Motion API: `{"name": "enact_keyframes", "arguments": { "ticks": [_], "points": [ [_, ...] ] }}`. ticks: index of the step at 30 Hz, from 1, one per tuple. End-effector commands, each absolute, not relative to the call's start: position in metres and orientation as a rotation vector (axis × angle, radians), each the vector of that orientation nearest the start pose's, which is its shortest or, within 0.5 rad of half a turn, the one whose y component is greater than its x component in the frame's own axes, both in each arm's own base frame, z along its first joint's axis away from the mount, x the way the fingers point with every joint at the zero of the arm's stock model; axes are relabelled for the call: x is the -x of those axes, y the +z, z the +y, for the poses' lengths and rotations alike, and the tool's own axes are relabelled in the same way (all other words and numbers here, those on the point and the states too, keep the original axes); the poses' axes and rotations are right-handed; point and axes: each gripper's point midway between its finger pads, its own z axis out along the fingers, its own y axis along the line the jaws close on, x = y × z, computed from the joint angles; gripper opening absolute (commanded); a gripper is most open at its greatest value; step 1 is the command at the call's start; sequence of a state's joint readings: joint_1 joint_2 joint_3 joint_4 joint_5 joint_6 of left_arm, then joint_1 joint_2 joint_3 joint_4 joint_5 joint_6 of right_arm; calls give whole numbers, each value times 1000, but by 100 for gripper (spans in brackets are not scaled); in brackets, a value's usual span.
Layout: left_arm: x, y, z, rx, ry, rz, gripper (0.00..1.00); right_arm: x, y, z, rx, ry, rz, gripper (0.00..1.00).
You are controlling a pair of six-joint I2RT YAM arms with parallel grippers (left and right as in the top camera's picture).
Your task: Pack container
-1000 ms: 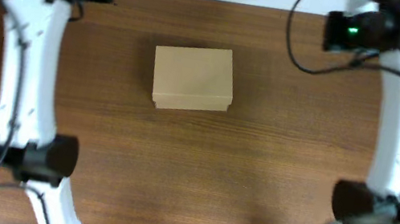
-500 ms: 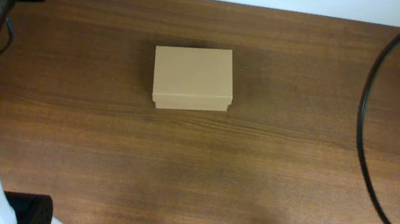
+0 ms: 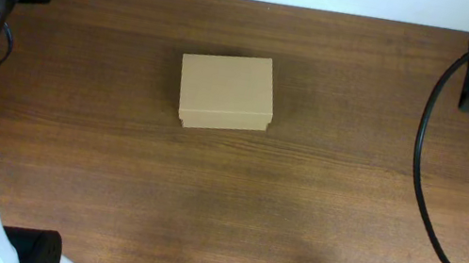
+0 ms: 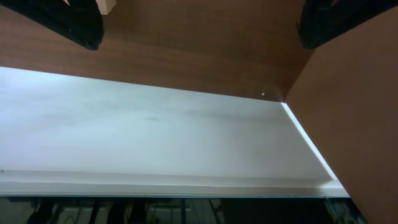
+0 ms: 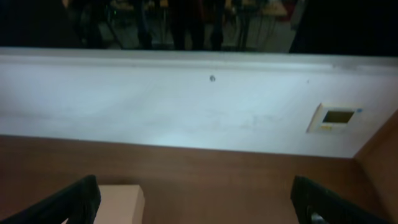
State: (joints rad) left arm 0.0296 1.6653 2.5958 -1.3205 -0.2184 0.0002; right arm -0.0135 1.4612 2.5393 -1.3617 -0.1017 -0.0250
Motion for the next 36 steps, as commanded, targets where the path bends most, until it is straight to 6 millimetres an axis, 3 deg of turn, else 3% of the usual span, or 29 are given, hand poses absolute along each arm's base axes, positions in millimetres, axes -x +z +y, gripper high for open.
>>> {"name": "enact_keyframes", "arguments": {
  "ticks": [1, 10, 20, 28, 32, 36],
  "points": [
    [-365, 517, 50, 177, 250, 1949, 100, -291, 548, 13, 71, 68, 1866, 99],
    [-365, 517, 50, 177, 250, 1949, 100, -285, 522, 13, 67, 75, 1979, 99],
    [-365, 517, 50, 177, 250, 1949, 100, -280, 510, 13, 65, 79, 2034, 100],
    [-365, 517, 50, 177, 250, 1949, 100, -279, 510, 18, 84, 109, 2032, 99],
    [-365, 517, 50, 177, 250, 1949, 100, -268, 536, 12, 66, 65, 1913, 99],
    [-365, 517, 50, 177, 250, 1949, 100, -253, 543, 10, 58, 49, 1838, 99]
  ]
}}
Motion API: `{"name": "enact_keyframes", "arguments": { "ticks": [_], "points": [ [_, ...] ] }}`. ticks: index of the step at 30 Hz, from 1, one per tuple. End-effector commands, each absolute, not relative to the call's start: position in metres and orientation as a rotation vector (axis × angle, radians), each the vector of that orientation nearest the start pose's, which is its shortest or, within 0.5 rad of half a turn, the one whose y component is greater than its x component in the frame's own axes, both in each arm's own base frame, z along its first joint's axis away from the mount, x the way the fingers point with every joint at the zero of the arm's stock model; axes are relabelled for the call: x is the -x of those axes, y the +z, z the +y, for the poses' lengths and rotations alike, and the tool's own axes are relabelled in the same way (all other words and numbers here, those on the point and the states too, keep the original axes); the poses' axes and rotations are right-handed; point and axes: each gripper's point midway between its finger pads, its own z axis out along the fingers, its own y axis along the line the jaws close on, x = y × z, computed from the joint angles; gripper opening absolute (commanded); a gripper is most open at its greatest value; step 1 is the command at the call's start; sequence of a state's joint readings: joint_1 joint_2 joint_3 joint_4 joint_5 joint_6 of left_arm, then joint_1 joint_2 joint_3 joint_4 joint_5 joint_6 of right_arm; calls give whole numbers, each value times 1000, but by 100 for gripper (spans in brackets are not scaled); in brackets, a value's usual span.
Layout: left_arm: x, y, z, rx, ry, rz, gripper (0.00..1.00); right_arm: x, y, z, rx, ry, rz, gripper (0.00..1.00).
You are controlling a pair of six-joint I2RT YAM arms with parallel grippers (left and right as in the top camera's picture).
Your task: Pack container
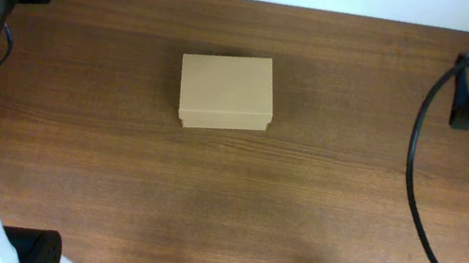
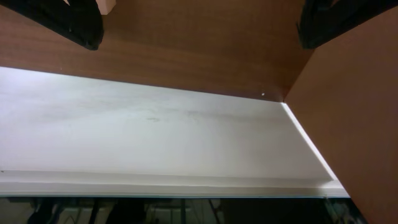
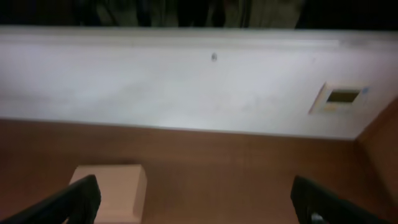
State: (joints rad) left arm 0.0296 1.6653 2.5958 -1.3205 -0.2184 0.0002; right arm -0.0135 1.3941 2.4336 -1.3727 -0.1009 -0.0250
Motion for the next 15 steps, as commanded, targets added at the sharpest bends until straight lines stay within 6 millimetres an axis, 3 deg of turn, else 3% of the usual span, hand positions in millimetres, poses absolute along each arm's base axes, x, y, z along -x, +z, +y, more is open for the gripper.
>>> {"name": "enact_keyframes", "arguments": {
  "ticks": [1, 6, 10, 15],
  "points": [
    [-365, 517, 50, 177, 250, 1949, 100, -250, 541, 10, 59, 49, 1825, 99],
    [-365, 517, 50, 176, 250, 1949, 100, -236, 503, 11, 62, 52, 1806, 99],
    [-365, 517, 50, 176, 250, 1949, 100, -231, 455, 14, 77, 70, 1801, 99],
    [-365, 517, 50, 177, 250, 1949, 100, -224, 380, 18, 91, 91, 1822, 99]
  ]
}}
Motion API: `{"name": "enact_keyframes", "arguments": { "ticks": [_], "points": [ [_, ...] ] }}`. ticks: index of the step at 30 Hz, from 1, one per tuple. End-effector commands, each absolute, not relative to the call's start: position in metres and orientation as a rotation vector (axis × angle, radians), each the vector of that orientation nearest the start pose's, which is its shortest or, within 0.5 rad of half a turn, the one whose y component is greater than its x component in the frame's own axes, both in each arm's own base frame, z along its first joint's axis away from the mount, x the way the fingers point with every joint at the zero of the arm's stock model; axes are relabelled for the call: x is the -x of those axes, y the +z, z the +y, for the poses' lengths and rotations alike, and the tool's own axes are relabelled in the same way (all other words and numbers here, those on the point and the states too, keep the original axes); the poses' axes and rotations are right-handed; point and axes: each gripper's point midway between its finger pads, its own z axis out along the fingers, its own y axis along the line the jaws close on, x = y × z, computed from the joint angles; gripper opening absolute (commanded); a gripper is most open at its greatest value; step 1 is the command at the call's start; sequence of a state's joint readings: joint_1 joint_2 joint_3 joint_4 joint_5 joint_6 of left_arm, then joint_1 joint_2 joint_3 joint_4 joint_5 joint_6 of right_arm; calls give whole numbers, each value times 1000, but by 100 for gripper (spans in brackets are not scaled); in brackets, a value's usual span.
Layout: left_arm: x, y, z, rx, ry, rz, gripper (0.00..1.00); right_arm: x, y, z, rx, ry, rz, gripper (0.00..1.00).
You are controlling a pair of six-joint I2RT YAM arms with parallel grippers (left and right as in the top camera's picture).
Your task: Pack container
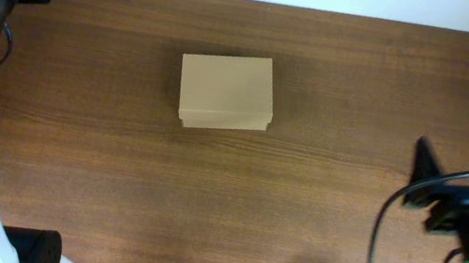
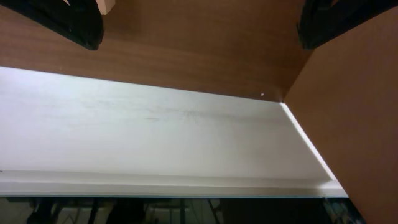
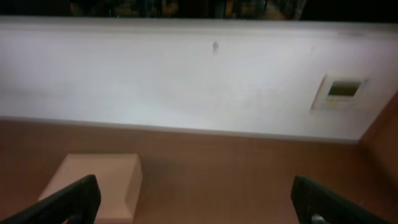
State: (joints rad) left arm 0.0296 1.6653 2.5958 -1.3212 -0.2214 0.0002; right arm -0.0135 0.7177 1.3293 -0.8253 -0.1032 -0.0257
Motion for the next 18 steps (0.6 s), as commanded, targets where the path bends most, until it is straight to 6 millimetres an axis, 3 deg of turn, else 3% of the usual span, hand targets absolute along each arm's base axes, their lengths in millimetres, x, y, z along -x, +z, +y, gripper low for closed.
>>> {"name": "enact_keyframes", "arguments": {
  "ticks": [1, 7, 8, 11, 18],
  "points": [
    [-365, 517, 50, 177, 250, 1949, 100, -223, 367, 18, 91, 92, 1826, 99],
    [-365, 517, 50, 177, 250, 1949, 100, -218, 293, 20, 97, 96, 1808, 99],
    [-365, 517, 50, 177, 250, 1949, 100, -219, 270, 20, 97, 96, 1798, 99],
    [-365, 517, 50, 177, 250, 1949, 100, -219, 237, 19, 98, 94, 1781, 99],
    [-365, 517, 50, 177, 250, 1949, 100, -224, 188, 19, 100, 89, 1720, 99]
  ]
}}
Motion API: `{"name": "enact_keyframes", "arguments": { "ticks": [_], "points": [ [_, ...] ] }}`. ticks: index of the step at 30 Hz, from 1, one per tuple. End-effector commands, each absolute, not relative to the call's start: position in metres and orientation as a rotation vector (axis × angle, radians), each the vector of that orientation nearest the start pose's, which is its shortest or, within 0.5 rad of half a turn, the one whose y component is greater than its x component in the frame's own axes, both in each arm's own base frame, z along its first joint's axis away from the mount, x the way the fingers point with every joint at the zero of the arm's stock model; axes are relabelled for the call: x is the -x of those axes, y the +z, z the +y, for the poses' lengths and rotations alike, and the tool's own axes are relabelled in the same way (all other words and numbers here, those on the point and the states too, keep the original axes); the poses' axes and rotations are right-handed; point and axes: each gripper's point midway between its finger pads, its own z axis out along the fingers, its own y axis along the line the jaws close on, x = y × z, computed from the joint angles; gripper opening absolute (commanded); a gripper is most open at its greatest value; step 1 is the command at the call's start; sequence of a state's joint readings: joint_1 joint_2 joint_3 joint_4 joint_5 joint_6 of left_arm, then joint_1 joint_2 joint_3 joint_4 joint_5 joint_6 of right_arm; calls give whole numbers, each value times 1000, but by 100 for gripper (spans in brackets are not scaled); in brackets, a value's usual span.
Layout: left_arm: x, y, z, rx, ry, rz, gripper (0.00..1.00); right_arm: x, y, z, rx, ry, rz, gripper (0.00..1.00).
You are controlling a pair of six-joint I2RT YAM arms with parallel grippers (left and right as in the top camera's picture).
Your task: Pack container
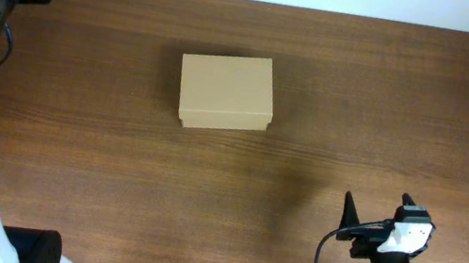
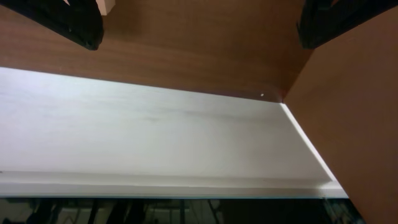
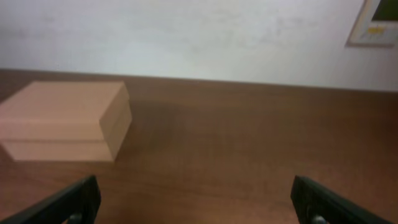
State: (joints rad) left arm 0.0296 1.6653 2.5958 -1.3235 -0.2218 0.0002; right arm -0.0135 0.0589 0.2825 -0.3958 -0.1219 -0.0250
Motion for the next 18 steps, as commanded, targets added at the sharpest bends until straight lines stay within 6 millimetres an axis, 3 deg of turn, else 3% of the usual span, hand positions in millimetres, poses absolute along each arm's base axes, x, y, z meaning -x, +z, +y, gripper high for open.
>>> {"name": "enact_keyframes", "arguments": {
  "ticks": [1, 12, 18],
  "points": [
    [-365, 517, 50, 177, 250, 1949, 100, -225, 182, 19, 100, 91, 1735, 99],
    [-365, 517, 50, 177, 250, 1949, 100, -229, 138, 19, 96, 98, 1826, 99],
    [-365, 517, 50, 177, 250, 1949, 100, -230, 138, 19, 96, 97, 1822, 99]
  ]
}}
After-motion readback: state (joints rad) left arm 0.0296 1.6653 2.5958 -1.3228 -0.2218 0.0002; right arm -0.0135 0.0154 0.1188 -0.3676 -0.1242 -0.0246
